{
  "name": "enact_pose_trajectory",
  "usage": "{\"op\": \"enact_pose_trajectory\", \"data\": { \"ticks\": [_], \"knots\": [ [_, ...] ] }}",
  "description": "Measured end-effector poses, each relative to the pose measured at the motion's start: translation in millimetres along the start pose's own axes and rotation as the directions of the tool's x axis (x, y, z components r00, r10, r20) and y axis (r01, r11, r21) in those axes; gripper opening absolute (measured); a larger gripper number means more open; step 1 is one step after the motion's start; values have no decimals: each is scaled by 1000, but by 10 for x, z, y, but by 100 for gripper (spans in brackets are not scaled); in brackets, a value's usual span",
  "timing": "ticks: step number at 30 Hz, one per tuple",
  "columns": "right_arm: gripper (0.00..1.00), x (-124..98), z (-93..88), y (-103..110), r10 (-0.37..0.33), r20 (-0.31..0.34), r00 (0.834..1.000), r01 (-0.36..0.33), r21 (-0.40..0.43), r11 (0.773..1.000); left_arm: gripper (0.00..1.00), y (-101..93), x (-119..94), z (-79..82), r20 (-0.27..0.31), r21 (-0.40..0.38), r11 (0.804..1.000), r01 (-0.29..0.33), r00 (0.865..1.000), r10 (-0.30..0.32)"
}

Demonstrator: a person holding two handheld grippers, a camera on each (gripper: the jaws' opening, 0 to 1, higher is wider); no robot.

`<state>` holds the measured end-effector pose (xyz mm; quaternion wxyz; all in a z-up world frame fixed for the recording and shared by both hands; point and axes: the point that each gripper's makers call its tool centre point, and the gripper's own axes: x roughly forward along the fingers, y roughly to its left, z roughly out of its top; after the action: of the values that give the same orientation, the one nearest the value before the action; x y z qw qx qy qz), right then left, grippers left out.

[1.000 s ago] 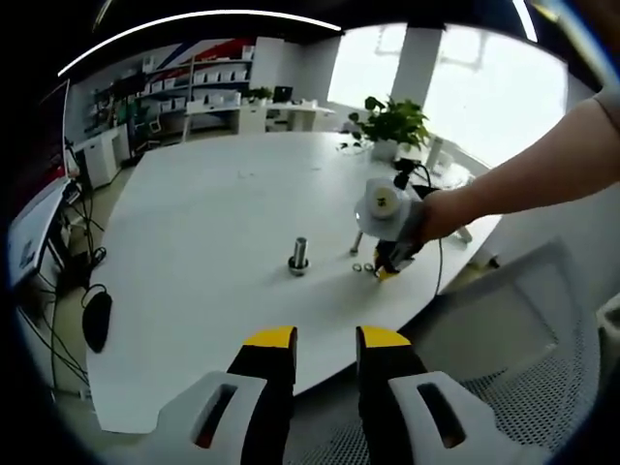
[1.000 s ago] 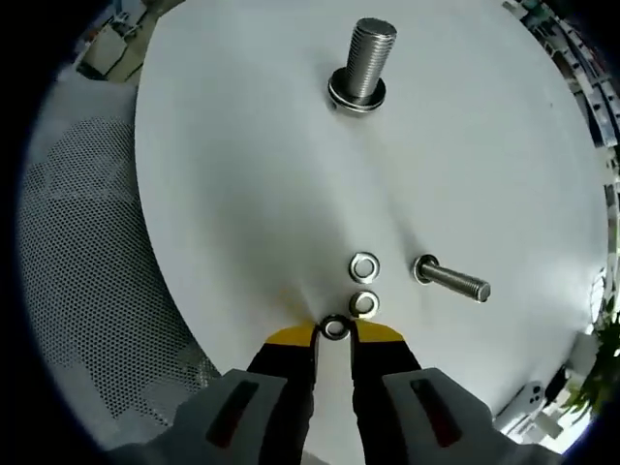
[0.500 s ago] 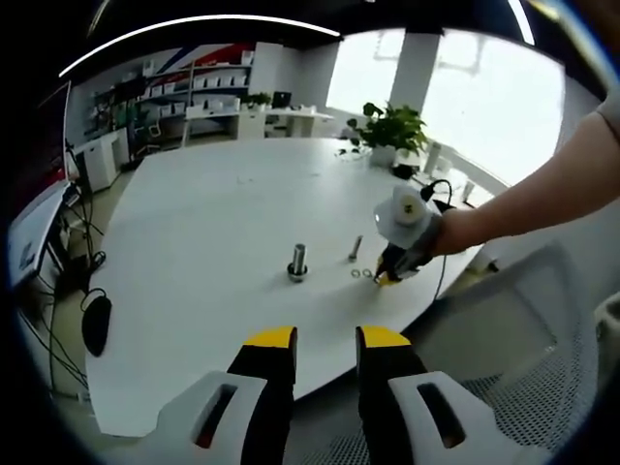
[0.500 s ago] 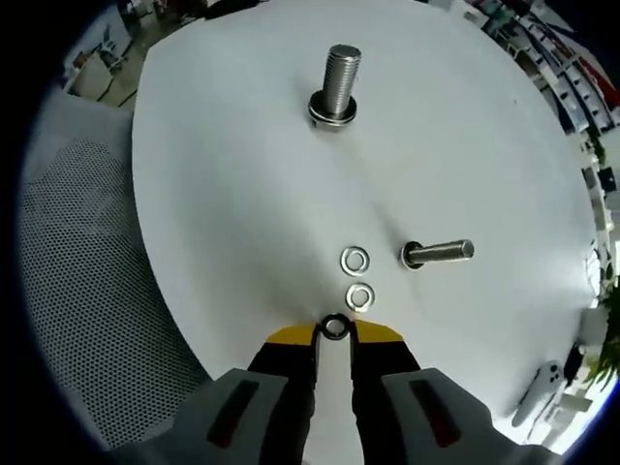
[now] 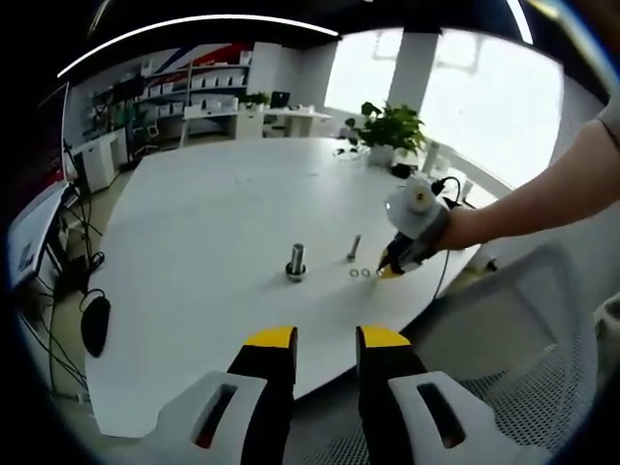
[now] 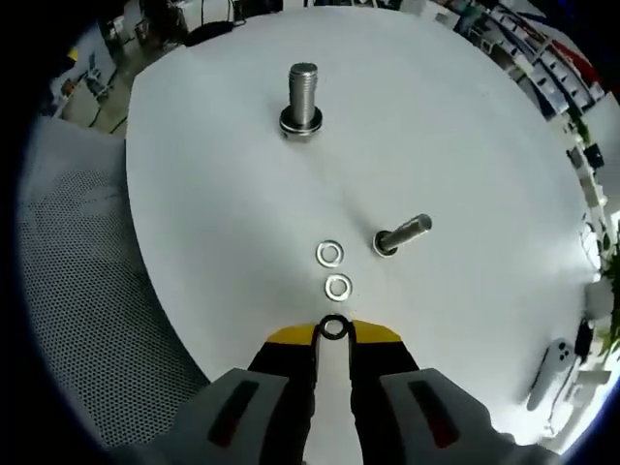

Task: Place the washer onto the threaded stud by aligning its center hole with the stud, sliding it down to the base, and recovering from edge contact or off-axis alignment until the washer reaches the visible bottom stop.

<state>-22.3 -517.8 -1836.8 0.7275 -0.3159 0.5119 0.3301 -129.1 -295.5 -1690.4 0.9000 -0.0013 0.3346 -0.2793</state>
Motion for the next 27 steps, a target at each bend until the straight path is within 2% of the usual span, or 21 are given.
{"op": "enact_pose_trajectory", "data": {
  "ticks": [7, 13, 19, 23, 27],
  "knots": [
    [13, -170, 174, -231, -28, 63, 998, 26, 33, 999, 22, -15, 8, -17, -9, 3, 1000, 6, 1000, -6],
    [13, -290, 401, -363, -62, 127, 990, 62, 8, 998, 22, -11, 12, -25, -14, 2, 1000, 4, 1000, -4],
    [13, -317, 541, -394, -65, 160, 985, 66, 0, 998, 22, 2, 11, -24, -11, -1, 1000, -2, 1000, 2],
    [13, -291, 594, -347, -60, 166, 984, 68, -43, 997, 22, 13, 8, -23, -9, -6, 1000, -8, 1000, 7],
    [13, -282, 645, -318, -52, 178, 983, 62, -48, 997, 22, 8, 10, -24, -10, -3, 1000, -5, 1000, 5]
  ]
}}
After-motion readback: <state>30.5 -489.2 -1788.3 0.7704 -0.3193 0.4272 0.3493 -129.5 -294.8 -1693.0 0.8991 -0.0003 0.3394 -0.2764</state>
